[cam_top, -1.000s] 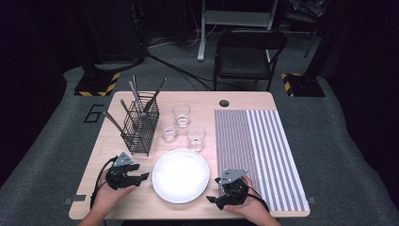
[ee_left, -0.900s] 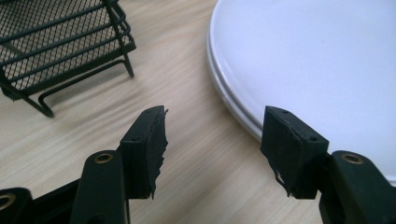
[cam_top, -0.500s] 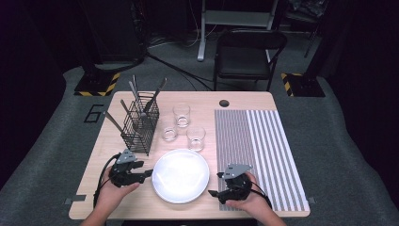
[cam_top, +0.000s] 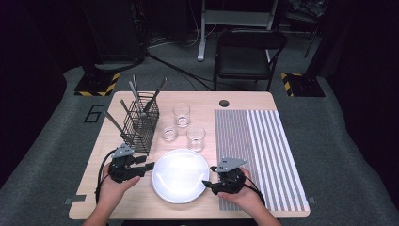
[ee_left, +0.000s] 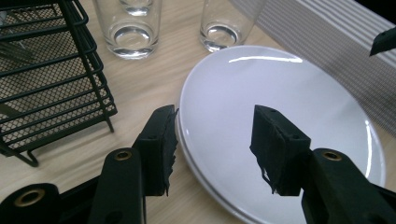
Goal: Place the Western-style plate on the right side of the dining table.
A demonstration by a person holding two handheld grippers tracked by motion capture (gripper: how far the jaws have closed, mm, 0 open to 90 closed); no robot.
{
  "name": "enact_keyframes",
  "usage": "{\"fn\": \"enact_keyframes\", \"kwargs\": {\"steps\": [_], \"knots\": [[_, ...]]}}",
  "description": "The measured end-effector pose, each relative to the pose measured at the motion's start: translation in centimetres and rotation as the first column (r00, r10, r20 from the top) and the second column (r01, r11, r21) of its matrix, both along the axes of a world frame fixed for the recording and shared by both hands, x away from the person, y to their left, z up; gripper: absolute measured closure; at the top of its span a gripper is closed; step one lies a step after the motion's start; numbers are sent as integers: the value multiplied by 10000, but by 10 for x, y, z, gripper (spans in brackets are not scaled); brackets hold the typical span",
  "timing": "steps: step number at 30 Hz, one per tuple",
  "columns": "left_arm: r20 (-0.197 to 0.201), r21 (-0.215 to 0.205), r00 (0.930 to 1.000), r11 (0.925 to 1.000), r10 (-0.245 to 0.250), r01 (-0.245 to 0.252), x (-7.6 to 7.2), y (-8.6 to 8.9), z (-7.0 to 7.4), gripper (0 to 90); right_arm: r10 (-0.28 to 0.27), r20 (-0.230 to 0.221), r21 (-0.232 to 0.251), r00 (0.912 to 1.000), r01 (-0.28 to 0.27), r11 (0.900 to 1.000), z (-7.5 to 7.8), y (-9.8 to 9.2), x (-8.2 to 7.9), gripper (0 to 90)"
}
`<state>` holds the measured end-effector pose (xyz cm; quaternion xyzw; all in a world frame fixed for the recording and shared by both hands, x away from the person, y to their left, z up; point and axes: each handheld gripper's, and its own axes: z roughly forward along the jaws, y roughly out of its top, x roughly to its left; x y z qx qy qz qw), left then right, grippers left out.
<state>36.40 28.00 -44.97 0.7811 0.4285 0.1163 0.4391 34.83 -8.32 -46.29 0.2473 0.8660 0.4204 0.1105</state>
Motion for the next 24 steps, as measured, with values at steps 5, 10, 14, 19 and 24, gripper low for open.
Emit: {"fn": "enact_keyframes", "kwargs": {"steps": [5,10,14,19,24], "knots": [[-78,147,9999,9998,135,-134,3,-10,-1,522,-138,-6,70,9999,138,9999,3,10,5,424],[-134,43,9998,9999,157,-156,7,-19,1,535,-388,-97,288,9992,390,9988,4,18,8,434],[-210,15,9998,10000,64,-64,7,-24,0,543,-648,-276,221,9975,654,9976,4,23,11,452],[-349,53,9994,10000,-37,38,6,-23,-5,569,-989,-396,314,9943,1002,9945,5,25,12,485],[-536,-60,9985,9999,-103,100,4,-21,-12,575,-1810,-681,482,9811,1844,9817,4,22,15,494]]}}
